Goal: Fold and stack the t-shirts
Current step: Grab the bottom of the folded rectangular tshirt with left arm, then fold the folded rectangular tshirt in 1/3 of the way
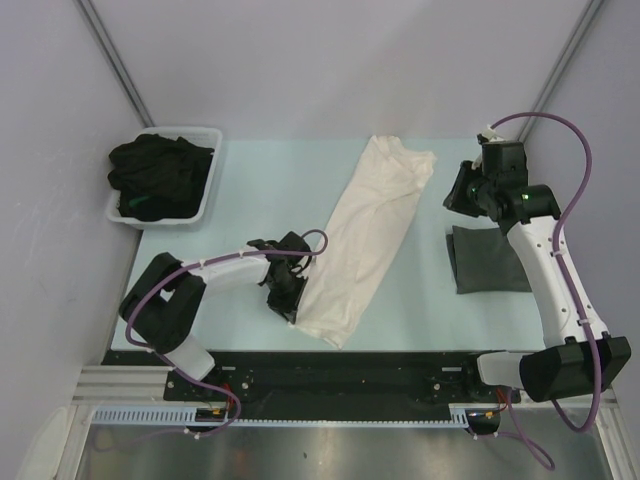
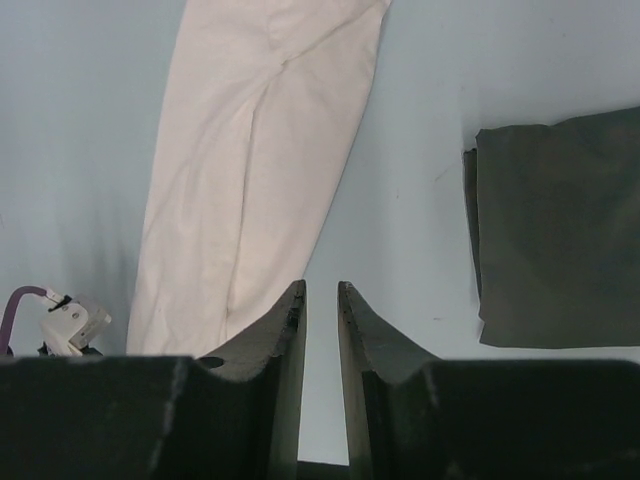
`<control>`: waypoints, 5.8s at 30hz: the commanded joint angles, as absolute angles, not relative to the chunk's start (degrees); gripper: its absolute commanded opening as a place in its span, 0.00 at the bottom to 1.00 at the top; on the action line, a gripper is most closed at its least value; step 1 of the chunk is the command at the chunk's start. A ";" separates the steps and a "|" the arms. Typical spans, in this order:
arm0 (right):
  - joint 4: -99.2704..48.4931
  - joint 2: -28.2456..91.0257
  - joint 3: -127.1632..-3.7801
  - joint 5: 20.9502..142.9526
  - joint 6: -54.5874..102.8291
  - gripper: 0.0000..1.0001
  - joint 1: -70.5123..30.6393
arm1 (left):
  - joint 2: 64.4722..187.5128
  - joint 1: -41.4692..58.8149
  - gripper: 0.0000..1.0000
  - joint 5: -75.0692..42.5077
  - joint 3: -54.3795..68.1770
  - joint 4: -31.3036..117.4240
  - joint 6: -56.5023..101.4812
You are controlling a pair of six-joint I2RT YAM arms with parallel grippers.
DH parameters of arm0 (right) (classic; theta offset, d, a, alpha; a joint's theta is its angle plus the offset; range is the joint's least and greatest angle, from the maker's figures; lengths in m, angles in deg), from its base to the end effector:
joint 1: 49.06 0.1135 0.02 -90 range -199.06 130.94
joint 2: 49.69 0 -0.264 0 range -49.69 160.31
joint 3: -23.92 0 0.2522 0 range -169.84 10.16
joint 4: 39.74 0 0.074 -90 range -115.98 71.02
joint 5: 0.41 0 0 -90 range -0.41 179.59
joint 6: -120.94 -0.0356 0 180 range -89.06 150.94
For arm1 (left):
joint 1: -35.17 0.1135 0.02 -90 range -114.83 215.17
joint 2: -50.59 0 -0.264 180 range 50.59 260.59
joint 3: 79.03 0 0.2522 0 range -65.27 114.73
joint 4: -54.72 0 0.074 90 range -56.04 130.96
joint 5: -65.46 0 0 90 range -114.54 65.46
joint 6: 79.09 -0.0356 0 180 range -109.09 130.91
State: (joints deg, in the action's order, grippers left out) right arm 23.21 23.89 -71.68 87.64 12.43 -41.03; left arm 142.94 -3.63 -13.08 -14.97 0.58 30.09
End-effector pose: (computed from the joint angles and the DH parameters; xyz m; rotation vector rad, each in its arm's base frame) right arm 0.2592 0.0378 0.3895 0.1923 2.2924 0.2791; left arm 0.2038 -0.1730 0.1498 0.5486 3.0521 -0.3716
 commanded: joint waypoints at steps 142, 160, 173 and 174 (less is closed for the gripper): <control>30.00 22.11 -58.83 86.96 -6.51 0.49 -26.65 | 192.88 5.03 0.15 -5.99 72.01 -1.50 28.31; 28.07 24.40 -59.01 85.37 -5.80 0.49 -27.35 | 196.75 7.05 0.14 -10.03 72.98 4.31 30.78; 26.67 26.24 -59.01 84.76 -5.71 0.50 -27.36 | 194.91 7.31 0.47 -11.97 69.73 4.04 30.42; 26.49 26.33 -59.09 84.58 -5.71 0.50 -27.35 | 193.77 7.31 0.47 -12.32 69.12 3.87 30.42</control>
